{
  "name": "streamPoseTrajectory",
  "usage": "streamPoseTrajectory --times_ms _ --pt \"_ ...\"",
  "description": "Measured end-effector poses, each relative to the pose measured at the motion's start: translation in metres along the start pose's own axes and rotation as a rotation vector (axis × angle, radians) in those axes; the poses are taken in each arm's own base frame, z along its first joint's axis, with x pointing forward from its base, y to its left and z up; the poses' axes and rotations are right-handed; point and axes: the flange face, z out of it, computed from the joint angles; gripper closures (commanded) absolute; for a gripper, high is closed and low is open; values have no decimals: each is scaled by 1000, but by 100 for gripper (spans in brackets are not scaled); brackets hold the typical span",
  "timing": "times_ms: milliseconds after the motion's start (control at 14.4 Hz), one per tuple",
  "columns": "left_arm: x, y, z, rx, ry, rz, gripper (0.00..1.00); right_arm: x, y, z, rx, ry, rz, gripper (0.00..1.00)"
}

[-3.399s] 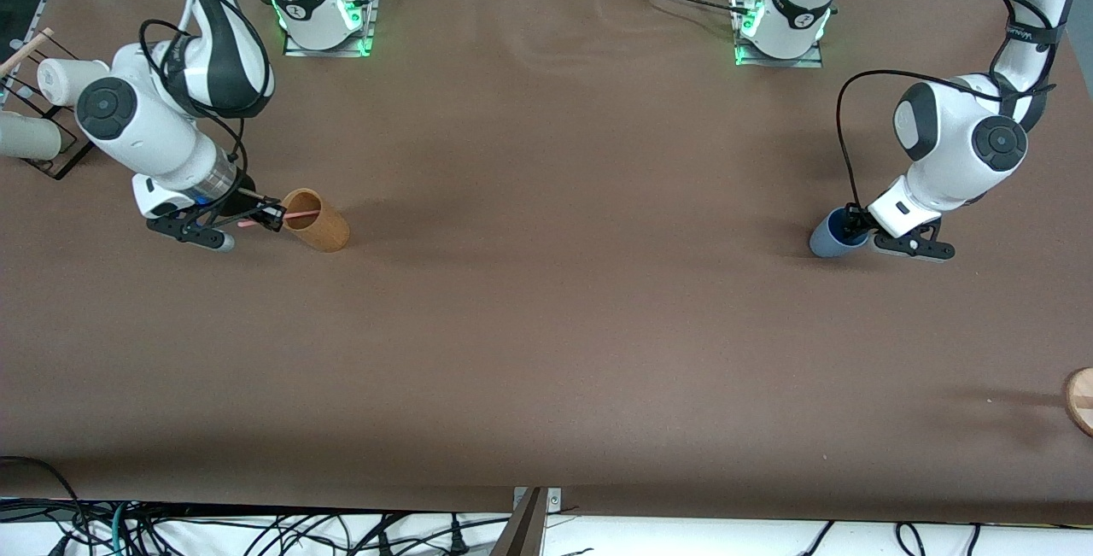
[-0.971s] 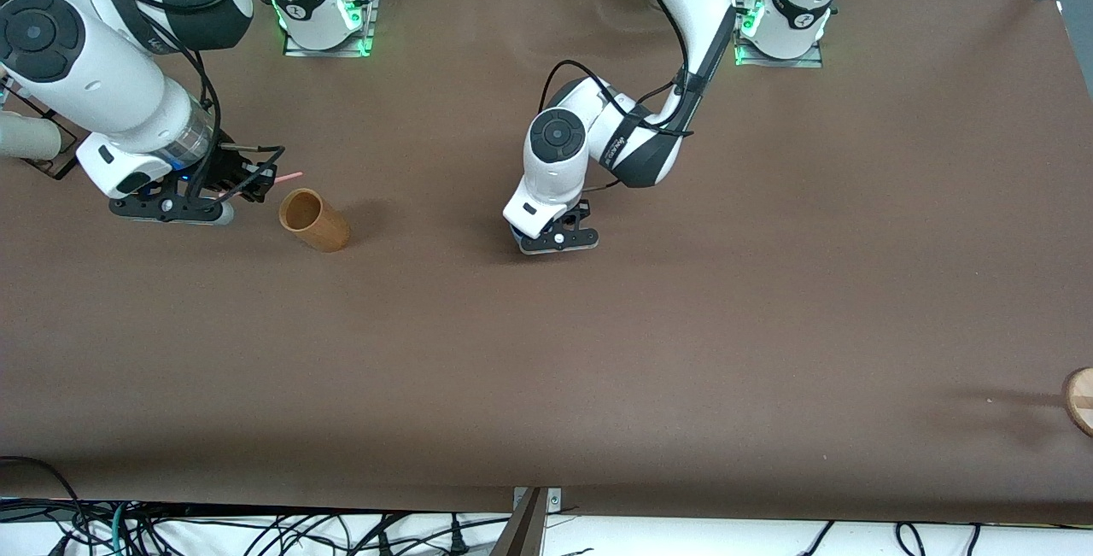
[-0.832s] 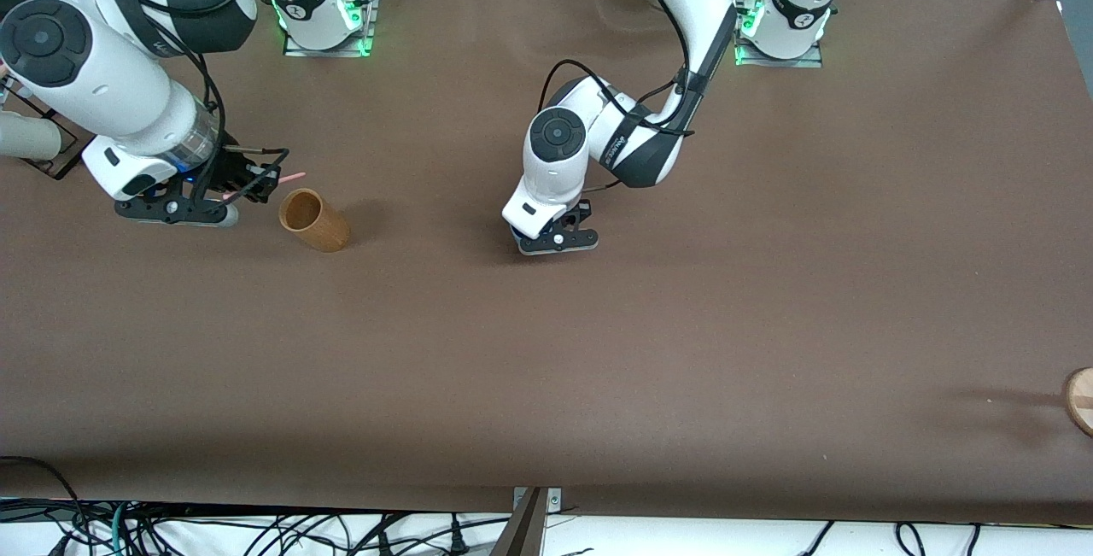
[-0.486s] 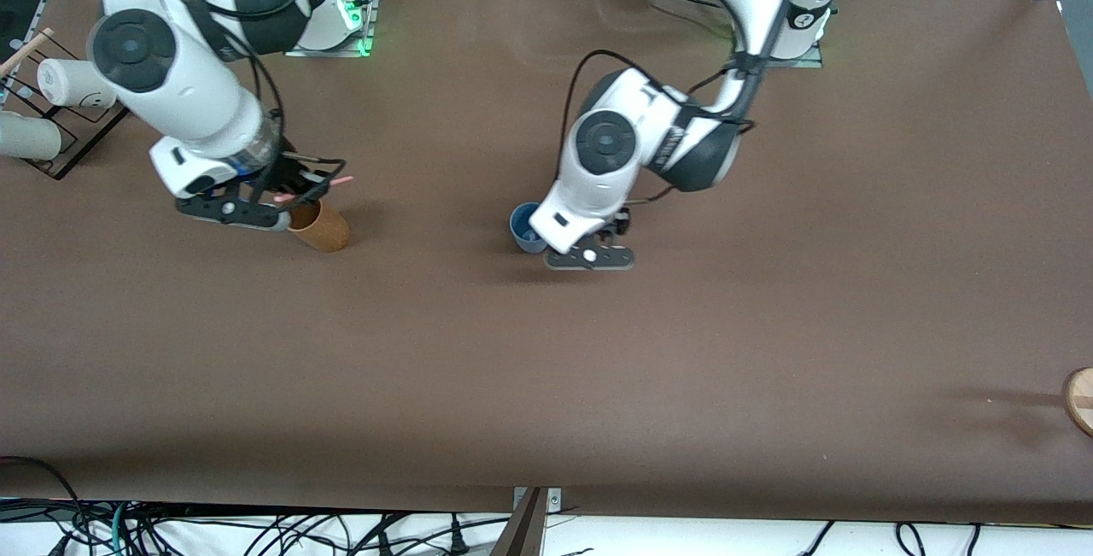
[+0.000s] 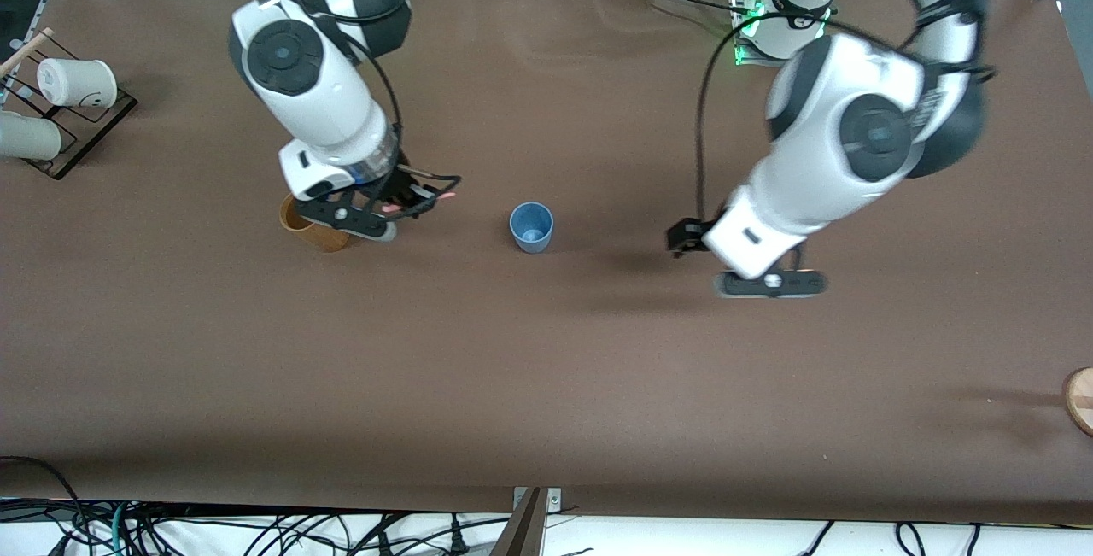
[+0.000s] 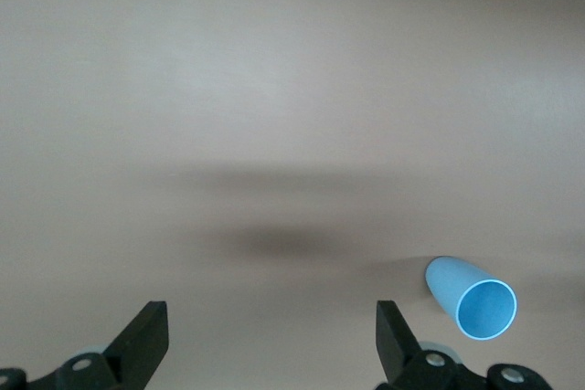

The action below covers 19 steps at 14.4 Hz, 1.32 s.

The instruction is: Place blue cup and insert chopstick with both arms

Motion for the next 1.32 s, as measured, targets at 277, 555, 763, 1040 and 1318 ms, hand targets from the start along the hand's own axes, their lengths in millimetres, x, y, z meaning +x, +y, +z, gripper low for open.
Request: streamPoseTrajectory --times_ms 277,555,763,1040,1318 --pt "0 -104 -71 -30 -8 -134 0 -7 -28 14 34 14 23 100" --pt "-18 -181 -107 -19 -16 -214 0 -19 -47 36 35 49 45 100" --pt "-28 -193 -121 47 13 -211 0 -37 -62 54 22 50 65 100" --pt "-27 -215 -125 52 11 -16 0 -44 -67 61 19 46 66 52" --pt "-41 -230 -140 45 -9 89 0 -42 -68 64 28 56 63 15"
